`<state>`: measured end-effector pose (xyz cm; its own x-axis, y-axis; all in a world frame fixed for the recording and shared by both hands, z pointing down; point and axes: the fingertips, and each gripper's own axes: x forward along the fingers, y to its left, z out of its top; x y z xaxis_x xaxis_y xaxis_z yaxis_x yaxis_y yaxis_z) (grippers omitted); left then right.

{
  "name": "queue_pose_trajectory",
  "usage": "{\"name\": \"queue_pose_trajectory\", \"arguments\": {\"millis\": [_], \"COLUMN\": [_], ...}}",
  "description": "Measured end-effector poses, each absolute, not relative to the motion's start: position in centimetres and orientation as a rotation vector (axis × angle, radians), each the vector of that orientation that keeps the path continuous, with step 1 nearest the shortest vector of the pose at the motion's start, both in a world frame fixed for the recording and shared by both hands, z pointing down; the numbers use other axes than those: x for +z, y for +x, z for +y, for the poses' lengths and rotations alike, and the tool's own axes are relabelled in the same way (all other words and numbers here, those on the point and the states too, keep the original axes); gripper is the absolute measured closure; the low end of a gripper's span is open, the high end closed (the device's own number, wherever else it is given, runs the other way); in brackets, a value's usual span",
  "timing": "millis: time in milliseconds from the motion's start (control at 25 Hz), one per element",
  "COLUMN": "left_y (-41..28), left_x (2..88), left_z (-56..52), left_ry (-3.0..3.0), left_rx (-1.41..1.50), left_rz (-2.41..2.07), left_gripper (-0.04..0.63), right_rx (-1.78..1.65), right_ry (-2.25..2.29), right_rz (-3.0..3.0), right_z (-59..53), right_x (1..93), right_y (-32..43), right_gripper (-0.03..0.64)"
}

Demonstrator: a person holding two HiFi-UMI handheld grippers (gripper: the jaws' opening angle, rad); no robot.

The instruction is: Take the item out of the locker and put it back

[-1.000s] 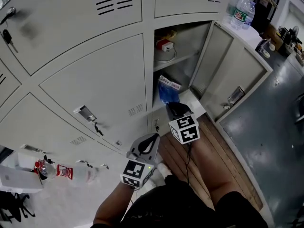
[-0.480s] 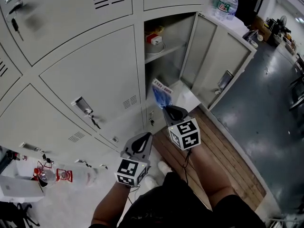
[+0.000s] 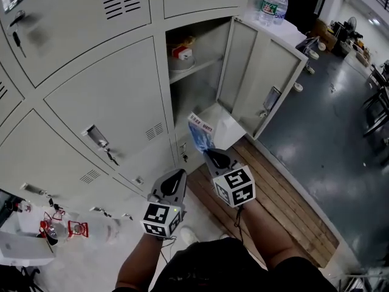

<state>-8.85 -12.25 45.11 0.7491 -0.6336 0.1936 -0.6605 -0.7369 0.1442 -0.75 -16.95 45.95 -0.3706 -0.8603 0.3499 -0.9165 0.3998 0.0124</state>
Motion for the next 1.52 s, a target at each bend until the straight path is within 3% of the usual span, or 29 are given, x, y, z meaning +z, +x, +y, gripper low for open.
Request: {"name": "queue_pose_trajectory", "arguments": {"millis": [840, 1520], "left_y": [-1.7, 1.6], "left_x": [45.5, 45.6], "left_z": [-2.9, 2.9], "left_ry": [2.609, 2.568], "left_rx": [0.201, 0.188], "left_rz": [-1.289, -1.39], "left_gripper": [0.591, 0.591], "right_rx": [0.293, 0.279], "right_ry": [1.381, 1.244], "right_rz": [-2.535, -2.642], "right_z": [-5.3, 0.6], "right_x": [45.0, 45.6], "right_y": [6.7, 8.1], "right_gripper": [0.606, 0.606]}}
